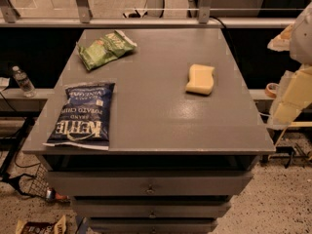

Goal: Move sponge near blue chip bag

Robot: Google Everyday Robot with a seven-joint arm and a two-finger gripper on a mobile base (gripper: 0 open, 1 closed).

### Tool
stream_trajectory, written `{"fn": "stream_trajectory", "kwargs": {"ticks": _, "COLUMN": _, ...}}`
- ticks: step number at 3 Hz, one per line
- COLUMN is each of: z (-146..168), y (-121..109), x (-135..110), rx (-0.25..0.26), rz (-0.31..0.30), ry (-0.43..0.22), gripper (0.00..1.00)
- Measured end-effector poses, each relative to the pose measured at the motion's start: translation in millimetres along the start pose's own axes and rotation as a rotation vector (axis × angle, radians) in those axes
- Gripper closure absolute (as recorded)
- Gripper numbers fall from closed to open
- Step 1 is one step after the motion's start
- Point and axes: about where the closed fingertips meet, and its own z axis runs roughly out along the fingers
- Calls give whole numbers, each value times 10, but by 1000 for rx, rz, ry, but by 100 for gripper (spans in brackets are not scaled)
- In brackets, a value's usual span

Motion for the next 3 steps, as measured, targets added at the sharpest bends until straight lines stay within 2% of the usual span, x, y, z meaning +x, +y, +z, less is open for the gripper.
{"fn": "stream_trajectory", "kwargs": {"ticks": 1, "z": 0, "y": 0, "x": 0, "rx": 0, "rz": 0, "ry": 0, "gripper": 0}}
{"fn": "stream_trajectory", "kwargs": {"ticks": 2, "z": 185, "y": -178, "x": -142, "rx": 10, "rz": 60, "ry": -76, "gripper": 0}}
{"fn": "stream_trajectory", "kwargs": {"ticks": 3, "z": 525, "y": -472, "x": -386, "rx": 10, "rz": 165, "ry": -201, "gripper": 0}}
